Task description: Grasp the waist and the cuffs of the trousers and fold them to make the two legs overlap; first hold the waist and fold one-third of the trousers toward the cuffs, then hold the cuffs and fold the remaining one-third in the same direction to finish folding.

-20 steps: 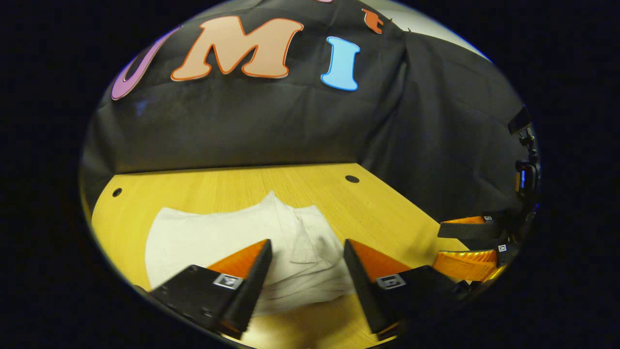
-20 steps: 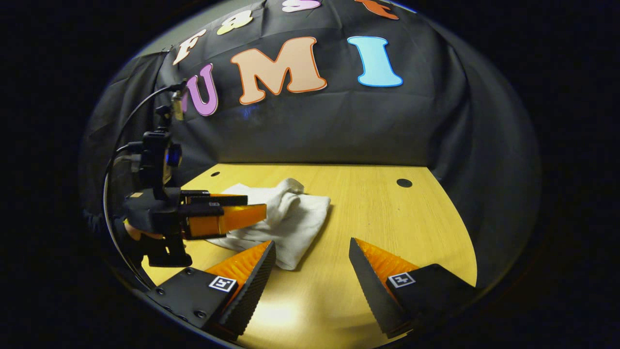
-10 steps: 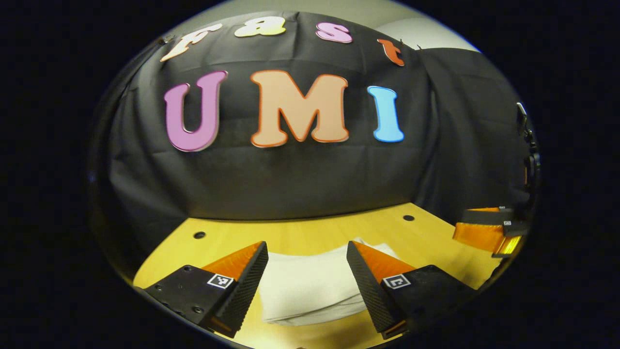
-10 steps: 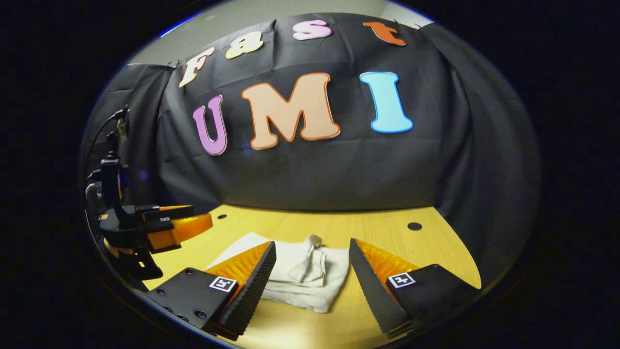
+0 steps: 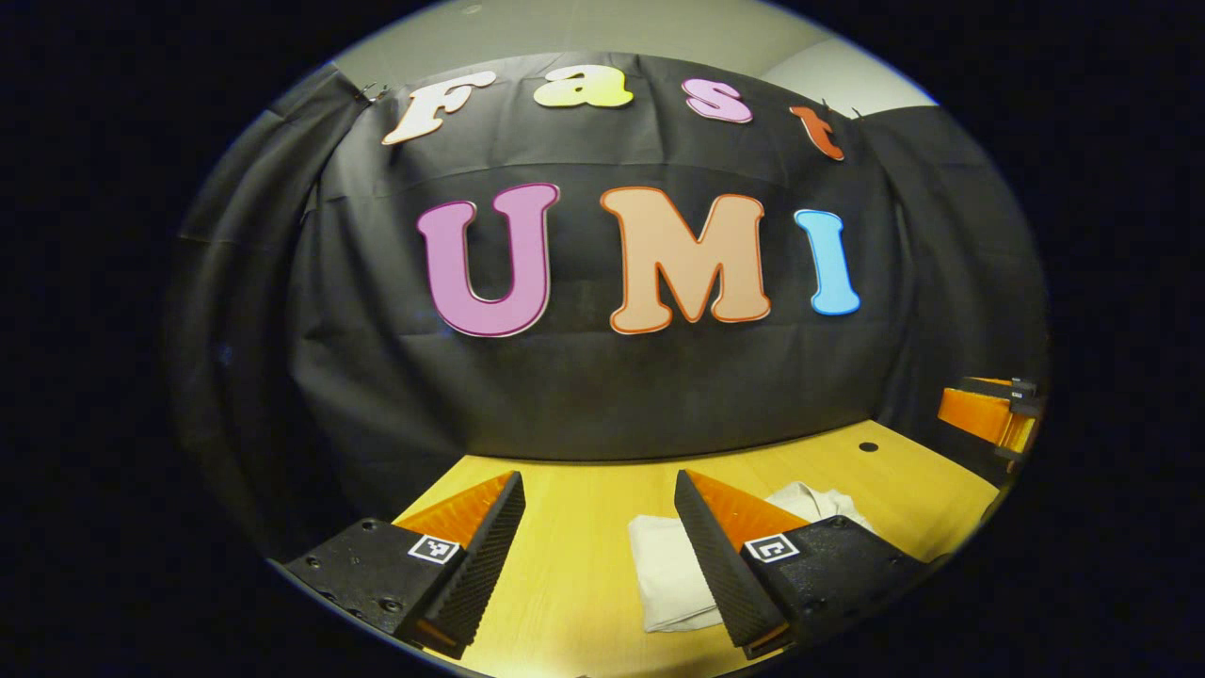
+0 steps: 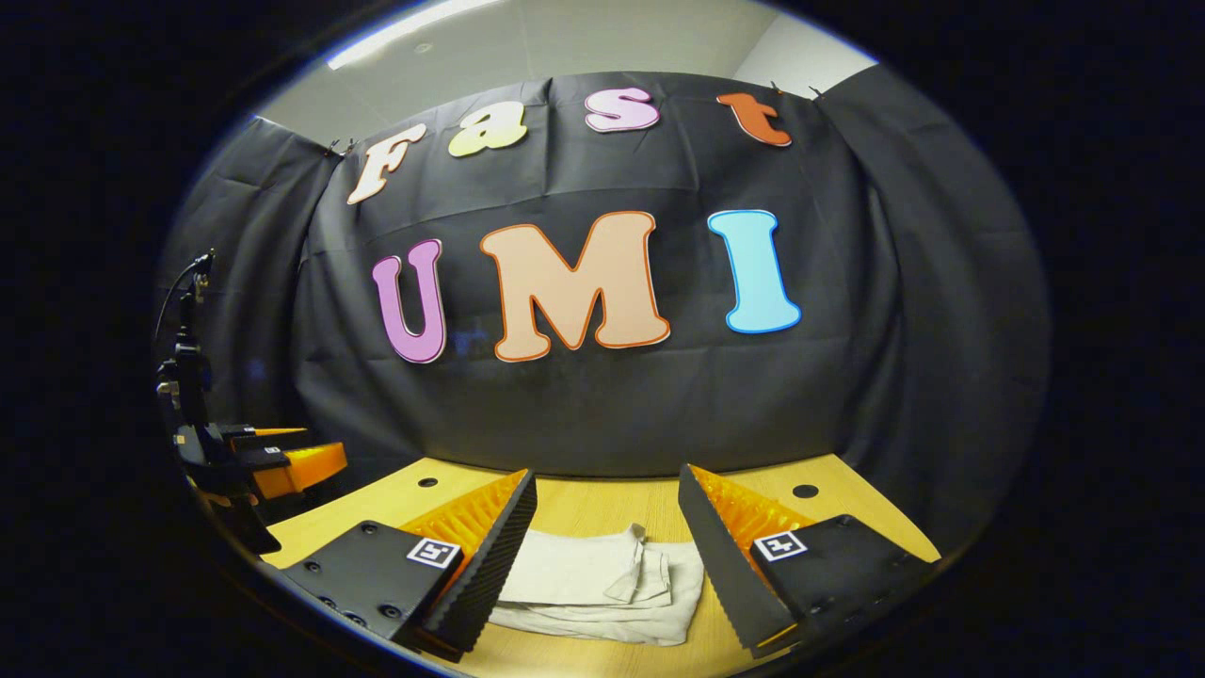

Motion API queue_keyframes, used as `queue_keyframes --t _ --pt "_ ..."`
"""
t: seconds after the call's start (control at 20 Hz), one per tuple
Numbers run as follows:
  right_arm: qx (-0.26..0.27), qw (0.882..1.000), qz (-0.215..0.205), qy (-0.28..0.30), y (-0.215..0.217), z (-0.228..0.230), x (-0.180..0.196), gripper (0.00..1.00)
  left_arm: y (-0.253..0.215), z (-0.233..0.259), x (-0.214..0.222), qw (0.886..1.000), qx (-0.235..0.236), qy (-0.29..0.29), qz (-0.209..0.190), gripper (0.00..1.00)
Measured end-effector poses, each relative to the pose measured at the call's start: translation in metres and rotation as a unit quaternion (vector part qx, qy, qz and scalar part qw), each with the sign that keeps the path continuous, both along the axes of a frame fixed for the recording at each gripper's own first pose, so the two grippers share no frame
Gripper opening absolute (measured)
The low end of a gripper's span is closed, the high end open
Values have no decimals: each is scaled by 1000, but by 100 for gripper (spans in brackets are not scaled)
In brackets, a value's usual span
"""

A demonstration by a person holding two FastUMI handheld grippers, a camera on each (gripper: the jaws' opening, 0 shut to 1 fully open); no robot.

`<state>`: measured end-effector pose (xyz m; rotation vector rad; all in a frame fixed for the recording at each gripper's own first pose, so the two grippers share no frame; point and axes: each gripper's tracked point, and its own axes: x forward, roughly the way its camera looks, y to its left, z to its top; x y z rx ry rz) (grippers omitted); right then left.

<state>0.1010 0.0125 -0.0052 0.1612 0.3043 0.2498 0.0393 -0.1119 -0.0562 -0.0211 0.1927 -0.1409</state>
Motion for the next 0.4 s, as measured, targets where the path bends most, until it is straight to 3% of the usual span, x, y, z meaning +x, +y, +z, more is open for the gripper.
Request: queue_keyframes --t 0.4 --pt "-16 1000 -12 -21 0 18 -5 97 41 10 -3 999 -9 -16 34 93"
